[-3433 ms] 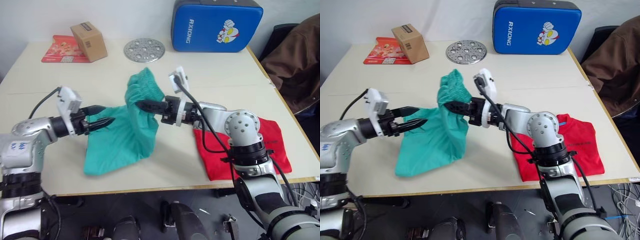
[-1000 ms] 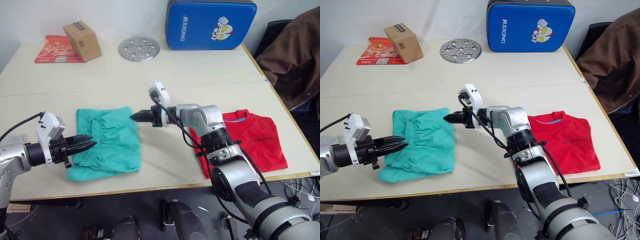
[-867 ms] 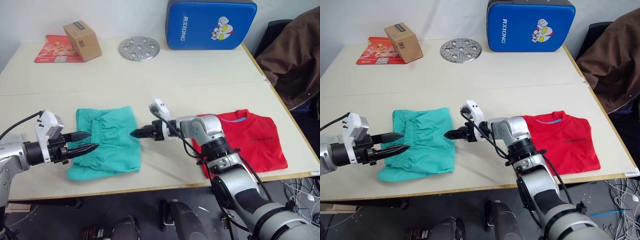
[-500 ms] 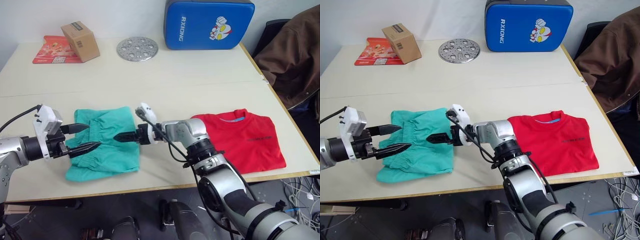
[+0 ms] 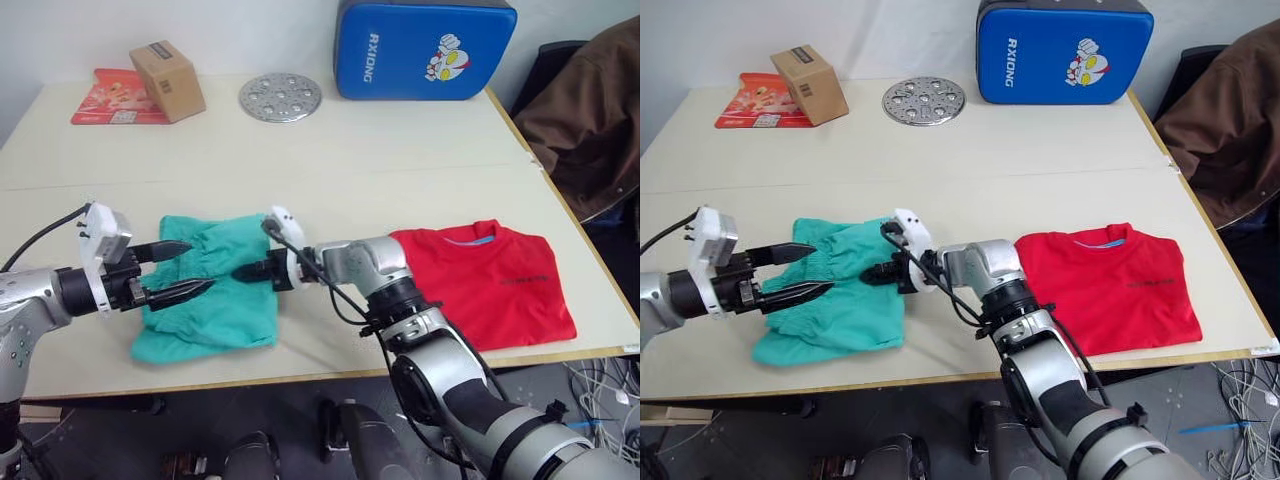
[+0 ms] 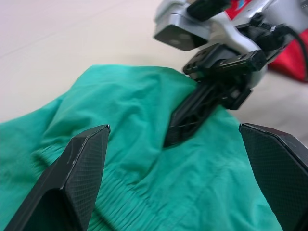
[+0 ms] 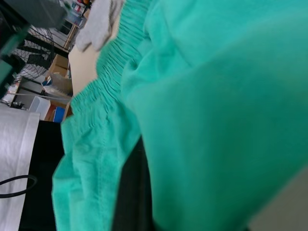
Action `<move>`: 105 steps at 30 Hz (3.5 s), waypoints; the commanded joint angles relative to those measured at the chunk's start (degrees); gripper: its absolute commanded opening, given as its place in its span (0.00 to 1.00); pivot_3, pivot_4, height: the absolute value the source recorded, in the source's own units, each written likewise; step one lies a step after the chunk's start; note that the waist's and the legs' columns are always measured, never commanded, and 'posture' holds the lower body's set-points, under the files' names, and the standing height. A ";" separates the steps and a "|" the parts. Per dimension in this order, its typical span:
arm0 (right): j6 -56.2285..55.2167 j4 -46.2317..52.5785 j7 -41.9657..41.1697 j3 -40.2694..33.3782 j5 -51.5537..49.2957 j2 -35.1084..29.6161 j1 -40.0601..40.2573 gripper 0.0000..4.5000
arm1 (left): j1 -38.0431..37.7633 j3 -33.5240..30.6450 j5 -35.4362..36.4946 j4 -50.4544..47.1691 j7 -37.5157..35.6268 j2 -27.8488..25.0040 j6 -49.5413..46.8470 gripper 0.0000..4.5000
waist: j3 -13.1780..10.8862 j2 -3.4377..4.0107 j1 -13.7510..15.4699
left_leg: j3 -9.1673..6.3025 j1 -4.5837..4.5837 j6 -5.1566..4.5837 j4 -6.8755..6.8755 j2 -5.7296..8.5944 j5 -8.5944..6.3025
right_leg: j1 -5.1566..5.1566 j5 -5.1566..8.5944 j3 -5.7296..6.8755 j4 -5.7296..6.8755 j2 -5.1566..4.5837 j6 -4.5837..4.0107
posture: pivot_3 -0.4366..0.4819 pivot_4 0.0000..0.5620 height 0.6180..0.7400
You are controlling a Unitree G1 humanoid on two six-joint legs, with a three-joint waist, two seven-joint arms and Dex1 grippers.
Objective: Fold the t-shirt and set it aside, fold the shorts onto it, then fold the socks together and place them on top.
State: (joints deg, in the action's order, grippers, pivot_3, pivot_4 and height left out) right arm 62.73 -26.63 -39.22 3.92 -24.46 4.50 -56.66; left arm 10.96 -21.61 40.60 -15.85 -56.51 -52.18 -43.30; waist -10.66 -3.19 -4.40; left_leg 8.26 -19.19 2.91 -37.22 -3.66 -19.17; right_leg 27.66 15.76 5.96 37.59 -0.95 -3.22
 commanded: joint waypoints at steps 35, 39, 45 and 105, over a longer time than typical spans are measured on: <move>-13.52 41.10 -1.27 -30.02 -1.64 -58.05 48.80 0.31 | 24.55 21.49 -1.08 6.88 -8.87 11.16 2.56 1.00 | -0.33 0.22 2.75 | -0.04 -0.02 0.09 0.15 -0.02 0.07 | -0.46 -0.05 -0.19 -0.68 0.52 0.84 | 0.48 0.27 1.00; -18.69 38.91 0.66 -32.22 0.05 -59.02 44.20 0.61 | 20.87 18.49 -1.78 6.66 -6.86 8.68 2.59 1.00 | -0.36 0.28 2.63 | 0.01 -0.01 0.08 0.14 -0.02 0.07 | -0.42 -0.06 -0.25 -0.66 0.53 0.82 | 0.48 0.27 1.00; -20.12 39.80 2.00 -27.23 -2.05 -55.66 34.04 0.99 | 13.62 12.25 -3.40 5.42 -1.39 6.40 3.56 1.00 | -0.37 0.29 2.49 | 0.04 0.03 0.08 0.17 -0.03 0.08 | -0.41 -0.07 -0.29 -0.61 0.54 0.81 | 0.48 0.27 1.00; -13.44 61.06 -13.33 -12.51 -31.28 -54.05 34.79 1.00 | 3.04 -2.02 -18.79 40.77 12.10 -3.00 3.73 0.01 | -0.11 0.05 3.34 | 0.22 0.36 -0.11 -0.12 0.01 -0.23 | -0.24 -0.23 -0.12 -0.14 0.14 0.11 | 0.48 0.27 1.00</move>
State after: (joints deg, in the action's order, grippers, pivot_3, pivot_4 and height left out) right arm 51.40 32.59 -50.97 -7.31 -56.70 -48.61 -22.52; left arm 15.78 -26.00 18.06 32.92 -40.49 -57.07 -34.75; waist -10.77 -3.14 -1.06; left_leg 8.46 -18.86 2.80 -37.36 -3.64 -19.41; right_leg 27.42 15.54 5.84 37.44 -0.81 -3.11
